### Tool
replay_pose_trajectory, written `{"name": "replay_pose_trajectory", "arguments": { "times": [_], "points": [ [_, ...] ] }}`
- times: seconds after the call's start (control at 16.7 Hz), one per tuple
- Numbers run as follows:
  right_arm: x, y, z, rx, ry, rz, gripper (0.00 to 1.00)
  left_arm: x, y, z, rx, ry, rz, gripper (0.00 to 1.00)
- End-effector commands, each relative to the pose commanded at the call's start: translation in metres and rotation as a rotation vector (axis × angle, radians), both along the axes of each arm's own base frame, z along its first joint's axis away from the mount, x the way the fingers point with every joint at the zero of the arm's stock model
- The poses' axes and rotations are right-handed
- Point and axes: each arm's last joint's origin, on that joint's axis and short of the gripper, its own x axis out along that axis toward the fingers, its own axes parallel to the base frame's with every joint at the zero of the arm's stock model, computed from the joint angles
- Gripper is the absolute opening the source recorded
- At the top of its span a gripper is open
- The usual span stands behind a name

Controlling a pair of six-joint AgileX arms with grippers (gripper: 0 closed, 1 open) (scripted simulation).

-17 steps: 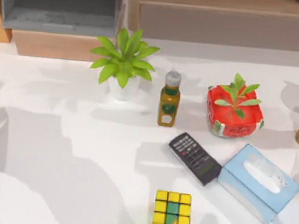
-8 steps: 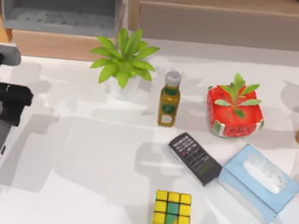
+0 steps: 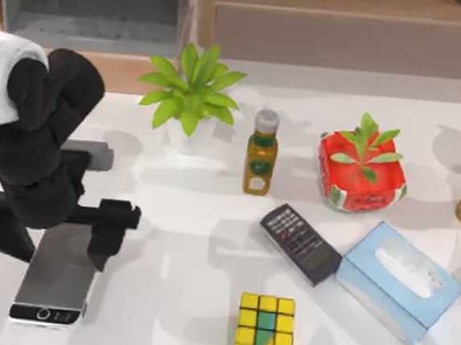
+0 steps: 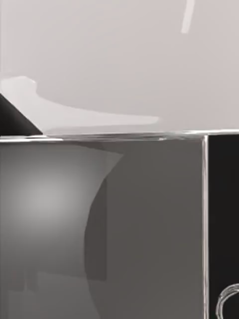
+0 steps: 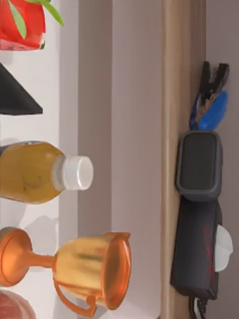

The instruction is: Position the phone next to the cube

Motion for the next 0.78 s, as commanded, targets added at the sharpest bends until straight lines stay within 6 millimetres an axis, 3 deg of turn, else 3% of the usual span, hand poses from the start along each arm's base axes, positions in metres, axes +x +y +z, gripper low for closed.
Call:
{"name": "replay_pose_trajectory", "arguments": {
  "times": [0.42,0.78],
  "points": [
    [0.000,0.000,0.000,0.000,0.000,0.000,1.00,-0.041,-0.056,0.007,0.085,-0.006,0.040,0.00],
    [0.000,0.000,0.000,0.000,0.000,0.000,1.00,-0.058,-0.081,0.024,0.092,-0.108,0.067,0.00]
  ]
}}
